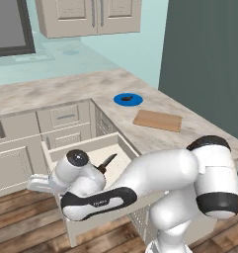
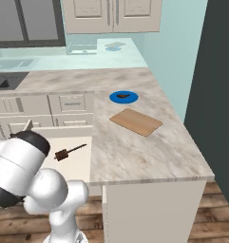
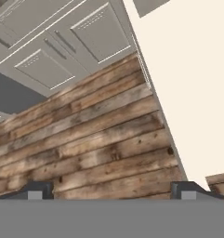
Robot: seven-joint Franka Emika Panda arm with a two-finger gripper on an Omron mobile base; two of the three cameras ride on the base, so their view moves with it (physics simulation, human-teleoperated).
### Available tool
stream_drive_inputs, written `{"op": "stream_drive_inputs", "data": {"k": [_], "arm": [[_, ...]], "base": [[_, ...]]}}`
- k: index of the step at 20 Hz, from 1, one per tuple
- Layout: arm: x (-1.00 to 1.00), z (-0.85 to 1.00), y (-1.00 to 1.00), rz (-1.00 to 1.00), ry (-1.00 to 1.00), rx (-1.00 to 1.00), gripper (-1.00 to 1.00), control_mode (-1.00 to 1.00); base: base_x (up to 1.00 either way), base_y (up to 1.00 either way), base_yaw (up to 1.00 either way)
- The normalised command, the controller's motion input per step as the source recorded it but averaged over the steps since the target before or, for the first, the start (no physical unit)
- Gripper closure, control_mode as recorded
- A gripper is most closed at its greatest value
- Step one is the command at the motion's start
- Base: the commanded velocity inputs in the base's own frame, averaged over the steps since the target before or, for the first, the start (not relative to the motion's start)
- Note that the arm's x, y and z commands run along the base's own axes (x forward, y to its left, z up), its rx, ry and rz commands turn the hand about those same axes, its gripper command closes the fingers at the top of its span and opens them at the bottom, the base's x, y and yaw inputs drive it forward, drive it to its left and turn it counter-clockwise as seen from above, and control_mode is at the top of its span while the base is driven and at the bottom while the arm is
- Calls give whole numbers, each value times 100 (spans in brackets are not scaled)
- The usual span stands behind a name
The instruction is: Pick up the knife from the drawer and place it on the cutting board. Then place the meat from the plate to the cutting board.
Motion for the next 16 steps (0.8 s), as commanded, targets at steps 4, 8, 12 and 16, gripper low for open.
{"op": "stream_drive_inputs", "data": {"k": [4, 8, 12, 16], "arm": [[0, 100, 0, -6, 28, -12, -100, -100], [0, 68, -1, -4, 25, -20, -100, -100], [0, 4, 0, 0, 4, -2, -100, -100], [0, 0, 0, -2, 2, -4, -100, -100]], "base": [[0, 0, 0], [0, 0, 0], [0, 0, 0], [0, 0, 0]]}}
